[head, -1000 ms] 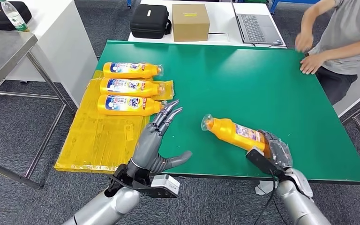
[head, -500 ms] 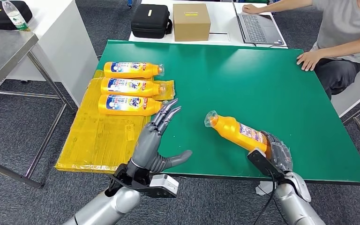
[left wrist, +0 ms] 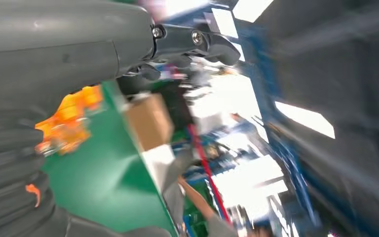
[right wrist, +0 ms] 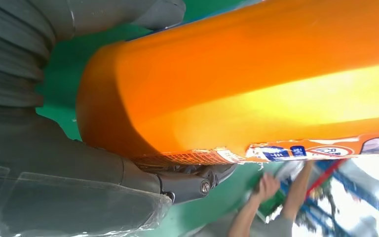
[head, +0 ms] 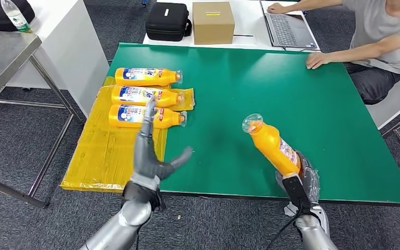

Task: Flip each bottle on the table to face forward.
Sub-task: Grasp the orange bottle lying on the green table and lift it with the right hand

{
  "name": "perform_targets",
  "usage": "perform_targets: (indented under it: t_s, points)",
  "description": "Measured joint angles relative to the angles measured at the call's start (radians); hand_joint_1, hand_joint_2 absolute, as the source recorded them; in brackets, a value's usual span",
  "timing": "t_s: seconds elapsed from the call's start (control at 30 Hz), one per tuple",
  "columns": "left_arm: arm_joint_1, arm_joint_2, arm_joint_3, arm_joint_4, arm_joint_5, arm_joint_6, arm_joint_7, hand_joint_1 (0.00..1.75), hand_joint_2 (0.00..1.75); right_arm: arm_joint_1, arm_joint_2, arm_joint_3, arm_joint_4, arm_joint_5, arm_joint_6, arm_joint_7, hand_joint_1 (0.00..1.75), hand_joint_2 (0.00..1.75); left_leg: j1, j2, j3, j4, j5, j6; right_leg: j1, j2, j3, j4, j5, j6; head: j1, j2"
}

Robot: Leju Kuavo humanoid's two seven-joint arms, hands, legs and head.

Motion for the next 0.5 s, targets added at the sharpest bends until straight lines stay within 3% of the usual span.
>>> perform_targets:
  t_s: [0.17, 0.5]
  points:
    - [0.023, -0.041, 0.055, 0.035, 0.102, 0.000, -0.004, 0.00, 1.75, 0.018, 0.012, 0.050, -0.087, -0.085, -0.079, -0.003, 1.75, 1.75, 0.000, 0.000, -0.002, 0.000, 0.000, 0.000, 0.000, 0.000, -0.002, 0.000, 0.000, 0.000, 0.000, 0.000]
    - [0.046, -0.079, 0.100, 0.073, 0.113, 0.000, -0.006, 0.00, 1.75, 0.024, 0.024, 0.128, -0.162, -0.116, -0.106, -0.003, 1.75, 1.75, 0.000, 0.000, -0.003, 0.000, 0.000, 0.000, 0.000, -0.001, -0.003, 0.000, 0.000, 0.000, 0.000, 0.000]
